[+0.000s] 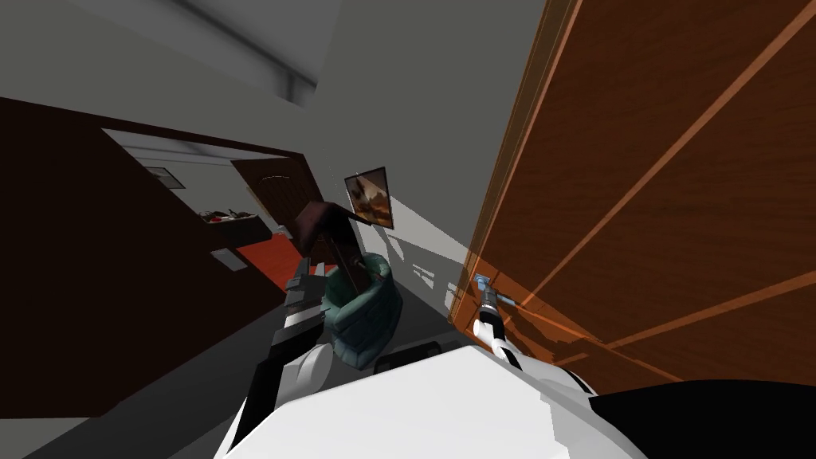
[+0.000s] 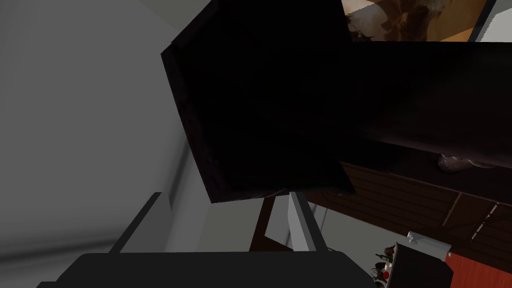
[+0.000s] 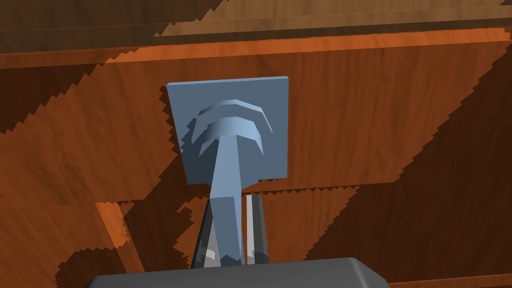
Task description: Pull the door open
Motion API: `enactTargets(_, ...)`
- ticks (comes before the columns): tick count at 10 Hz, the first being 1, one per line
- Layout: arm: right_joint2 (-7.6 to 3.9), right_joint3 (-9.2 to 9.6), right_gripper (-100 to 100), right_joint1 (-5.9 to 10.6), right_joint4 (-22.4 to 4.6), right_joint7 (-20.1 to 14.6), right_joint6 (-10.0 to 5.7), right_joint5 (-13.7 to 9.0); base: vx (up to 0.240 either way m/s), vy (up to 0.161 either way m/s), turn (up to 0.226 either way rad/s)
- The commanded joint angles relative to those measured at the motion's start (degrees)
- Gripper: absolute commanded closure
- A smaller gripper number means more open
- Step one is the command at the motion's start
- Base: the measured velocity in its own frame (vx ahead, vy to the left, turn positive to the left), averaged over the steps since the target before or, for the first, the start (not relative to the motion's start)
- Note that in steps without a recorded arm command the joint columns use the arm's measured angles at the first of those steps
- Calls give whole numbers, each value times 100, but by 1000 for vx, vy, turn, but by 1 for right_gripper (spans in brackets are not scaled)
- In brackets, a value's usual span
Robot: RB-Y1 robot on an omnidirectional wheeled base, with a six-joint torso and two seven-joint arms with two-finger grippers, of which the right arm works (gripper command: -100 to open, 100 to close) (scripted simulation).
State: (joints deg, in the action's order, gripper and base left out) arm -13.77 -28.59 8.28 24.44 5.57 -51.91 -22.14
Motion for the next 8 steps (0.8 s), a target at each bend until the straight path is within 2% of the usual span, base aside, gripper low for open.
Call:
enactTargets(1,-12,65,100,-2,11,-55,15,47,-95,89,15)
enactTargets(5,-57,304,100,-9,51,-259,70,221,-182,96,20)
enactTargets(7,-79,427,100,-13,72,-363,99,311,-181,27,34)
enactTargets(8,-100,546,100,-16,91,-462,127,396,-187,33,44)
